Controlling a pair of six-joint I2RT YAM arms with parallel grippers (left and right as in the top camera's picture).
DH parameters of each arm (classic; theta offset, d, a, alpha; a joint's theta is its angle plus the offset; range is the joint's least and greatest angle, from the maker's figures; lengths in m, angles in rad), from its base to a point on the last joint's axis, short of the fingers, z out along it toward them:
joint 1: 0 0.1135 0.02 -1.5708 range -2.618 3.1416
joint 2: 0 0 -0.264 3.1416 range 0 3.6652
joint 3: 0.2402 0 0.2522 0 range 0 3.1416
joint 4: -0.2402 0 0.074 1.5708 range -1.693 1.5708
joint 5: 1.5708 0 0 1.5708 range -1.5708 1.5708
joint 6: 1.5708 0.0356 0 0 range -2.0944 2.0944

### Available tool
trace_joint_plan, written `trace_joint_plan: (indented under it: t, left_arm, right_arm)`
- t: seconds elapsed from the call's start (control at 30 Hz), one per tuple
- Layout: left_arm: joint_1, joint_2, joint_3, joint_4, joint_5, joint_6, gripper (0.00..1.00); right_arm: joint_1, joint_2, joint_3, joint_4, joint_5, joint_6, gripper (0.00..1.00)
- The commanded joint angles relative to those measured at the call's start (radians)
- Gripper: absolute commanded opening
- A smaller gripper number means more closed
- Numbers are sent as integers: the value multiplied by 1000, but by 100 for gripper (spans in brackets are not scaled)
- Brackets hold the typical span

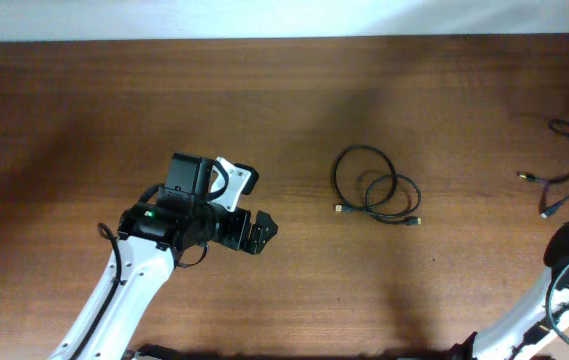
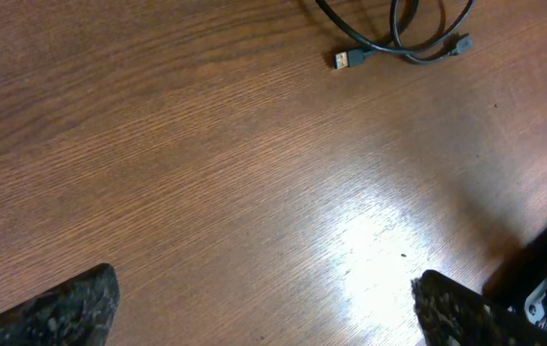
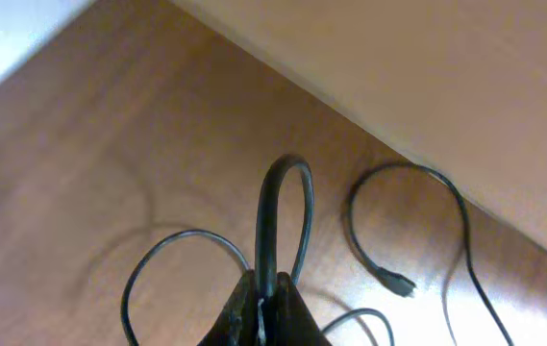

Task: Untangle cables
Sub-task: 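Carry the cable to the right table edge and release it, then reach the right gripper to the remaining coiled cable and grasp it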

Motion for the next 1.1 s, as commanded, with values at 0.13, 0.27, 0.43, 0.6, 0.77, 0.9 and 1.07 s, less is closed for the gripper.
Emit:
trace_joint_plan:
  t: [0.13, 0.27, 0.43, 0.6, 0.77, 0.9, 1.07]
  left_arm:
    - [-1, -13, 18, -1, 11, -6, 99]
    - [-1, -13, 18, -1, 11, -6, 99]
    - [-1, -13, 18, -1, 11, -6, 99]
    - [-1, -13, 18, -1, 11, -6, 99]
    - [-1, -13, 18, -1, 11, -6, 99]
    - [-1, -13, 18, -1, 11, -6, 99]
    - [-1, -13, 18, -1, 11, -6, 99]
  right_arm:
    - [-127, 31, -4, -16, 0, 39, 4]
    - [-199, 31, -5, -20, -66, 71, 4]
    - [-222, 32, -25, -15, -83, 71, 4]
    - [-208, 35, -108, 30, -87, 71, 4]
    - [-191, 35, -163, 62, -98, 71, 11]
    - [-175, 35, -174, 63, -102, 71, 71]
    - [-164, 35, -174, 56, -128, 71, 94]
